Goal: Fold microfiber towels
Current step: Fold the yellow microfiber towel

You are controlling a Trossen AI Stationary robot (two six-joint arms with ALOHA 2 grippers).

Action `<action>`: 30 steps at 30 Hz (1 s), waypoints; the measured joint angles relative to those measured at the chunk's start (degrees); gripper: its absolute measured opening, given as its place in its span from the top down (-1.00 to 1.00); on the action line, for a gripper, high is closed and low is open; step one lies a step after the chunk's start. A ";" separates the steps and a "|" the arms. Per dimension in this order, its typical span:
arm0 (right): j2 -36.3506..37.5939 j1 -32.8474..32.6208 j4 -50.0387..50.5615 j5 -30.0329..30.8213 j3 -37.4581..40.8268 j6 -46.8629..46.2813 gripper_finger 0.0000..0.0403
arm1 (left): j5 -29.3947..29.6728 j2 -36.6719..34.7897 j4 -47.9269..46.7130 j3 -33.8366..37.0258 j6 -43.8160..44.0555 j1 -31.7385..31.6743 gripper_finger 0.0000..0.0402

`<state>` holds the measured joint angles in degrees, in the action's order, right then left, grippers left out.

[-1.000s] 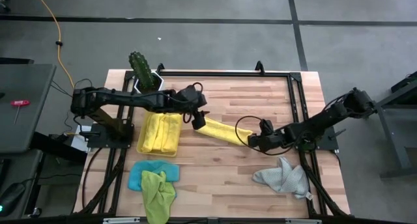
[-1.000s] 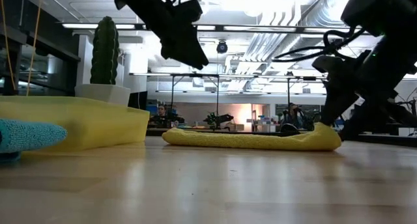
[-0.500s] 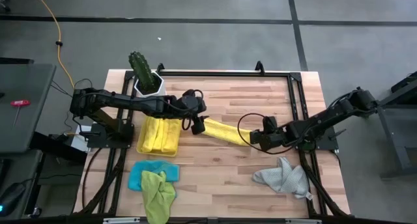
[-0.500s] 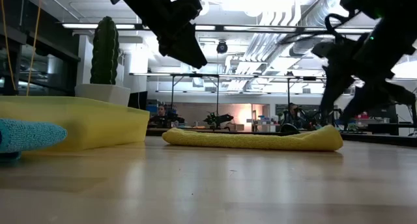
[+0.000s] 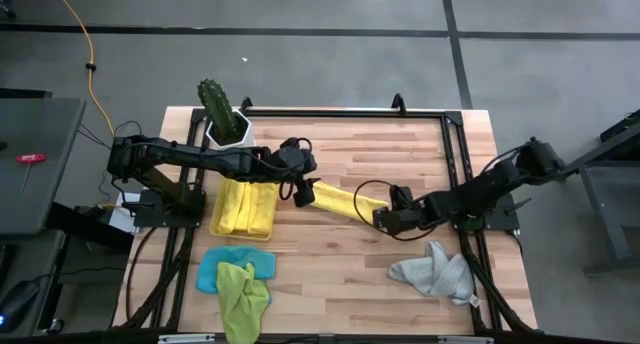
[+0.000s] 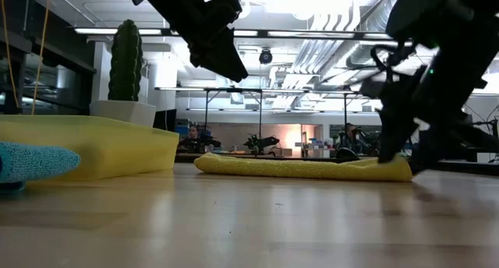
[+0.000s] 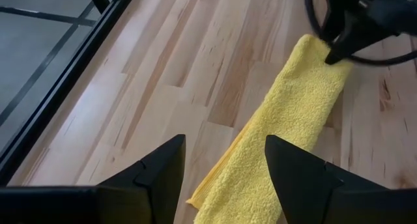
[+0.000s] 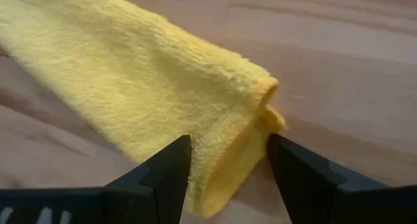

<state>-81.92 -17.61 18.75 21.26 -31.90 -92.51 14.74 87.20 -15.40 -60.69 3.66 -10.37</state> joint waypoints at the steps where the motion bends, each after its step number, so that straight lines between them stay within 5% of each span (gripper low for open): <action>1: -0.68 -0.02 -0.02 0.05 -0.05 -0.39 0.00 | 0.00 0.00 0.00 0.00 0.00 0.01 0.01; 30: -2.24 7.69 21.20 4.07 -0.02 5.99 0.20 | 0.00 -0.02 0.24 0.00 0.17 0.02 0.01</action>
<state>-84.16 -9.92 39.95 25.33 -31.92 -86.52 14.74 87.18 -15.16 -60.69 3.84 -10.35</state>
